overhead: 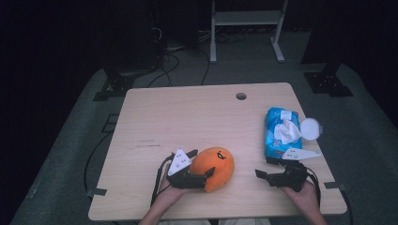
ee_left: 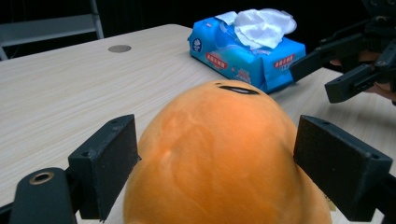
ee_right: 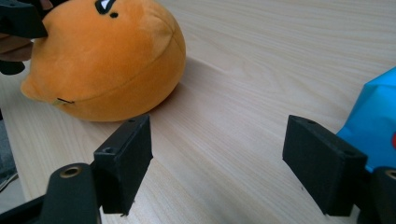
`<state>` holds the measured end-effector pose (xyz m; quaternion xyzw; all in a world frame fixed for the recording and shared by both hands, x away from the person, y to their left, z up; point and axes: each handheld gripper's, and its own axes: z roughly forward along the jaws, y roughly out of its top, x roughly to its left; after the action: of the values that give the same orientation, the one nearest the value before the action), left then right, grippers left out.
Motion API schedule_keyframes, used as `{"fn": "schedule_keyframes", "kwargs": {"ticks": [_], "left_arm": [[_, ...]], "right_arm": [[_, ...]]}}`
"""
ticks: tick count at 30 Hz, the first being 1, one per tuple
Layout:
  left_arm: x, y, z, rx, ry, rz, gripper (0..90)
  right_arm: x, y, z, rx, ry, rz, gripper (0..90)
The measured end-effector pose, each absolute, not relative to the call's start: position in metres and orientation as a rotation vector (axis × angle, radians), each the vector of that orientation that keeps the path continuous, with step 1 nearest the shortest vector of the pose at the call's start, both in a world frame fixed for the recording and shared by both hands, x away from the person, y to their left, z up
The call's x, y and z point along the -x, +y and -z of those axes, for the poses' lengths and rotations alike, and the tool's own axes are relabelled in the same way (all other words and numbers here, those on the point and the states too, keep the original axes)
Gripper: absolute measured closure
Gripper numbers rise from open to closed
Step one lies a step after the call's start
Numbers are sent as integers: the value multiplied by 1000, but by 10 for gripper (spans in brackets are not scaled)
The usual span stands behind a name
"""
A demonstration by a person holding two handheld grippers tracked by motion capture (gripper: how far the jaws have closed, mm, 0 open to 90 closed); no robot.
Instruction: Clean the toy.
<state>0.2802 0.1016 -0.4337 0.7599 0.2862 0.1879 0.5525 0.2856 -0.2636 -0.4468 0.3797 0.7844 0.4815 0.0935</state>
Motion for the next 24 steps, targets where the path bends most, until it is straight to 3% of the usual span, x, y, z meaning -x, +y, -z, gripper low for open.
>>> {"fn": "schedule_keyframes", "kwargs": {"ticks": [24], "left_arm": [[-281,118,435,-1776,715,-510,128]], "right_arm": [[-322,-307,400,-1120,2001,-1354,180]]}}
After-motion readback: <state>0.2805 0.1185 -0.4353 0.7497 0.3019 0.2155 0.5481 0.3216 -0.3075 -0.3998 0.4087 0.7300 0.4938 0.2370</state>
